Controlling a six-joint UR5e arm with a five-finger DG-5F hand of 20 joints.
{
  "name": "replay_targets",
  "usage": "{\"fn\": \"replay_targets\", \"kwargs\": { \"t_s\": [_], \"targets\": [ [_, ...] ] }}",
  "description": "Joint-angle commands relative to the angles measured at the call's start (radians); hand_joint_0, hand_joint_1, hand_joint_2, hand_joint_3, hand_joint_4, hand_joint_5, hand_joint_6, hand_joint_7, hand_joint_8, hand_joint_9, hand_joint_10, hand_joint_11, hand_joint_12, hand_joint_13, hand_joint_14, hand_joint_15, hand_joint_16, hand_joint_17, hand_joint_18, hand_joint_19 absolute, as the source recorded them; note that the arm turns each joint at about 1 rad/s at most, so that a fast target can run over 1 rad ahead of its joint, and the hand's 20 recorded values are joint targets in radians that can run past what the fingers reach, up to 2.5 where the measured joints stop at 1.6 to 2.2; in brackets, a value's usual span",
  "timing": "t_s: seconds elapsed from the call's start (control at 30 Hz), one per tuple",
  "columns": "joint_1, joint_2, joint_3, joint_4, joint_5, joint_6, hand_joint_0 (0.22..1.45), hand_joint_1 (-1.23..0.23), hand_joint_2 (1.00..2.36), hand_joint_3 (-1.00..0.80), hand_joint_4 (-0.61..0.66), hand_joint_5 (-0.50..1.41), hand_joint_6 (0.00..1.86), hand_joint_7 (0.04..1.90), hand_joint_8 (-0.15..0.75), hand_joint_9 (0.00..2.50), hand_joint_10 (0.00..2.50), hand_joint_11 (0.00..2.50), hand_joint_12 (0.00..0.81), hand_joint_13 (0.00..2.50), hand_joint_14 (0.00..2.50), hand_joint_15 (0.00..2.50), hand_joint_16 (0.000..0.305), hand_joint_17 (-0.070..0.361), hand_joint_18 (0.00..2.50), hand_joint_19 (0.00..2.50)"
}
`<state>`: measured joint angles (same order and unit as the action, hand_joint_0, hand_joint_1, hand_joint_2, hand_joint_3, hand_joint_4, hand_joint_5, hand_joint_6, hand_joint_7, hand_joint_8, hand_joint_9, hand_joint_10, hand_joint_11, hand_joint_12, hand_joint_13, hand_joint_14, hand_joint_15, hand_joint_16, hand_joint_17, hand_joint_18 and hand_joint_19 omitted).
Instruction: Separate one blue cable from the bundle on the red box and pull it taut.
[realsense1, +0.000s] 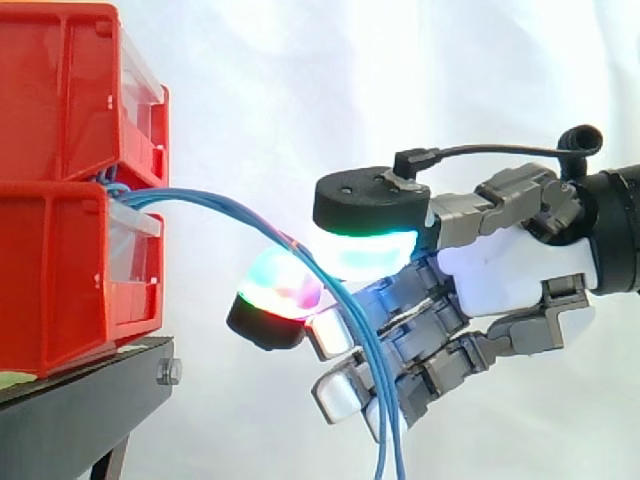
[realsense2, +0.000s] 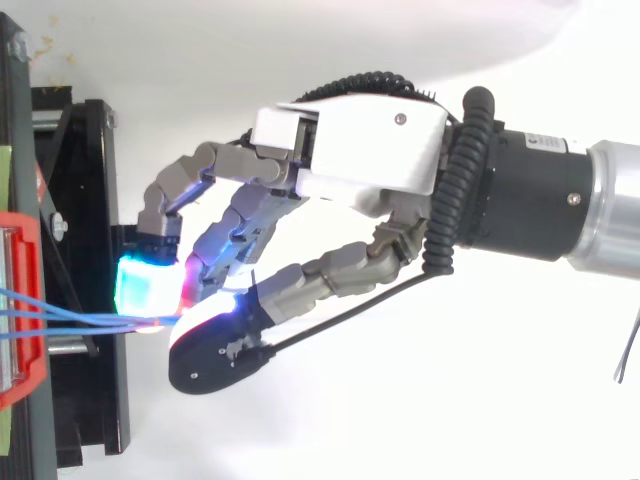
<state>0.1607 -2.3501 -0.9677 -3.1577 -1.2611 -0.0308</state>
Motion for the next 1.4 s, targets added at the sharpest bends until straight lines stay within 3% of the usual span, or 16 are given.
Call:
{"fn": "replay_targets", "kwargs": {
  "t_s": [0.0, 0.2, 0.4, 0.53, 0.63, 0.73, 0.8, 0.87, 0.97, 1.07, 1.17, 1.27, 1.37],
  "targets": [
    [0.007, 0.000, 0.001, 0.002, 0.002, 0.005, 0.62, -0.79, 1.01, -0.35, 0.08, -0.17, 0.90, 0.76, 0.203, 0.97, 0.02, 0.58, 0.347, 0.80, 0.03, 0.57, 0.040, 0.090, 0.80, 0.51],
    [0.016, 0.000, 0.000, -0.001, 0.003, 0.017, 0.57, -0.61, 1.01, -0.38, 0.08, -0.15, 0.88, 0.81, 0.212, 0.99, 0.02, 0.58, 0.358, 0.80, 0.03, 0.58, 0.041, 0.093, 0.78, 0.53],
    [0.019, 0.000, 0.001, -0.002, 0.003, 0.026, 0.56, -0.57, 1.01, -0.29, 0.05, -0.14, 0.90, 0.84, 0.221, 1.01, 0.02, 0.58, 0.357, 0.79, 0.02, 0.58, 0.041, 0.093, 0.77, 0.54],
    [0.019, 0.000, 0.006, -0.001, 0.003, 0.040, 0.58, -0.71, 1.02, -0.11, 0.05, -0.13, 0.93, 0.85, 0.243, 1.02, 0.02, 0.57, 0.382, 0.82, 0.02, 0.56, 0.046, 0.103, 0.81, 0.50],
    [0.019, 0.000, 0.021, -0.010, 0.003, 0.042, 0.63, -0.80, 1.02, -0.06, -0.06, -0.15, 0.95, 0.89, 0.227, 0.99, 0.02, 0.58, 0.367, 0.81, 0.02, 0.56, 0.043, 0.096, 0.80, 0.51],
    [0.019, 0.000, 0.035, -0.028, 0.003, 0.040, 0.67, -0.82, 1.02, -0.17, -0.07, -0.16, 0.97, 0.84, 0.208, 0.98, 0.02, 0.59, 0.350, 0.80, 0.03, 0.56, 0.040, 0.090, 0.79, 0.52],
    [0.019, 0.000, 0.046, -0.056, 0.002, 0.042, 0.65, -0.82, 1.01, -0.36, -0.02, -0.12, 0.95, 0.88, 0.195, 1.04, 0.02, 0.59, 0.345, 0.81, 0.03, 0.58, 0.039, 0.089, 0.79, 0.52],
    [0.019, 0.000, 0.052, -0.076, 0.000, 0.042, 0.65, -0.79, 1.01, -0.40, -0.01, -0.11, 0.95, 0.91, 0.176, 1.06, 0.02, 0.58, 0.339, 0.81, 0.02, 0.58, 0.039, 0.088, 0.79, 0.53],
    [0.019, 0.000, 0.052, -0.100, 0.002, 0.046, 0.63, -0.76, 1.01, -0.38, -0.01, -0.09, 0.95, 0.92, 0.170, 1.08, 0.02, 0.57, 0.337, 0.81, 0.02, 0.59, 0.039, 0.087, 0.78, 0.54],
    [0.019, 0.000, 0.052, -0.113, 0.003, 0.046, 0.68, -0.84, 1.02, -0.16, -0.07, -0.09, 0.96, 1.01, 0.181, 1.08, 0.02, 0.58, 0.339, 0.83, 0.02, 0.60, 0.039, 0.087, 0.79, 0.54],
    [0.019, 0.000, 0.052, -0.113, 0.003, 0.046, 0.71, -0.85, 1.02, -0.07, -0.08, -0.09, 0.97, 1.09, 0.187, 1.08, 0.02, 0.58, 0.343, 0.84, 0.03, 0.60, 0.039, 0.087, 0.80, 0.54],
    [0.019, 0.000, 0.052, -0.113, 0.003, 0.046, 0.75, -0.86, 1.02, -0.12, -0.15, -0.09, 0.99, 0.96, 0.185, 1.08, 0.02, 0.57, 0.340, 0.84, 0.03, 0.61, 0.038, 0.086, 0.78, 0.55],
    [0.019, 0.000, 0.052, -0.113, 0.003, 0.048, 0.75, -0.84, 1.02, -0.27, -0.14, -0.09, 0.99, 0.91, 0.174, 1.08, 0.02, 0.57, 0.341, 0.84, 0.03, 0.60, 0.038, 0.085, 0.79, 0.55]
  ]
}}
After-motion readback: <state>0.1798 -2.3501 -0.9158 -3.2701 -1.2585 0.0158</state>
